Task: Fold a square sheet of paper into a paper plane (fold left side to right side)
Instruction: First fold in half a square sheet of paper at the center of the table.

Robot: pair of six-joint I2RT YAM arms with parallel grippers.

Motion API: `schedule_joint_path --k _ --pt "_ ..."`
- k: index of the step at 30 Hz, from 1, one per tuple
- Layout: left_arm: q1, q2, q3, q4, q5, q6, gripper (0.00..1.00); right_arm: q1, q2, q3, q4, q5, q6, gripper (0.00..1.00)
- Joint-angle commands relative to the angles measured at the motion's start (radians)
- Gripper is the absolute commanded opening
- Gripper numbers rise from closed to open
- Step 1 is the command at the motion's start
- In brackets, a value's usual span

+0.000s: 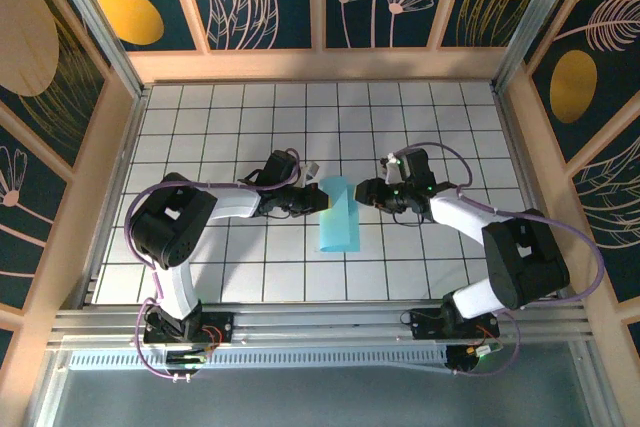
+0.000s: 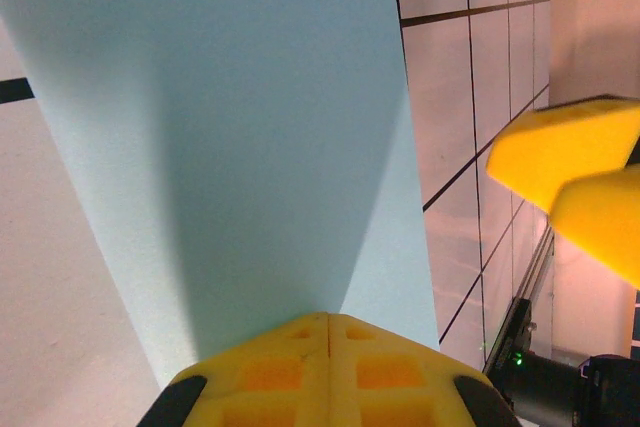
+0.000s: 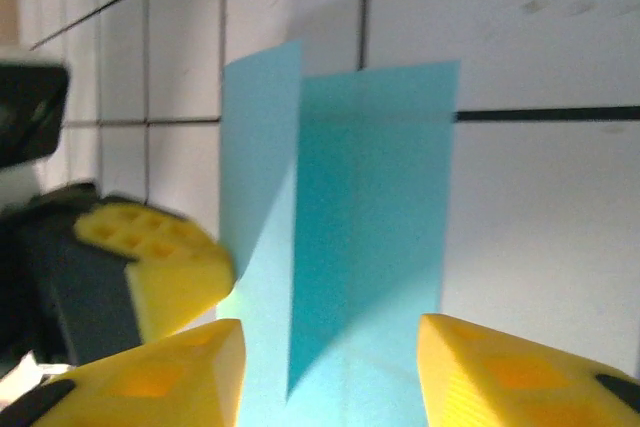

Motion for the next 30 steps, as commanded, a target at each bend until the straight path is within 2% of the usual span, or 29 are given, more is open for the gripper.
schedule_joint_path --k 1,8,16,18,21,23,27,30 --pt "-0.004 -0.026 -0.005 -0.017 -0.007 0.009 0.02 0.008 0.013 -0.039 0.147 -0.176 0.053 0.54" --pt "-0.005 -0.022 -0.006 -0.014 -0.002 0.009 0.02 0.065 0.131 -0.019 0.221 -0.194 0.086 0.54" --pt "-0.006 -0.026 -0.011 -0.013 -0.002 0.01 0.04 0.094 0.183 -0.029 0.291 -0.194 0.126 0.31" --pt "-0.006 -0.032 -0.013 -0.014 -0.007 0.009 0.08 0.093 0.182 -0.028 0.265 -0.172 0.118 0.21" --pt "-0.005 -0.054 -0.013 -0.017 -0.019 0.01 0.21 0.093 0.19 -0.022 0.212 -0.135 0.1 0.06" --pt "-0.005 -0.075 -0.014 -0.023 -0.037 0.01 0.27 0.092 0.198 -0.019 0.176 -0.109 0.094 0.01" --pt "-0.005 -0.126 -0.018 -0.063 -0.112 0.01 0.43 0.092 0.199 -0.017 0.138 -0.069 0.087 0.0" --pt "-0.004 -0.132 -0.01 -0.148 -0.202 0.029 0.48 0.092 0.195 -0.01 0.11 -0.039 0.081 0.0"
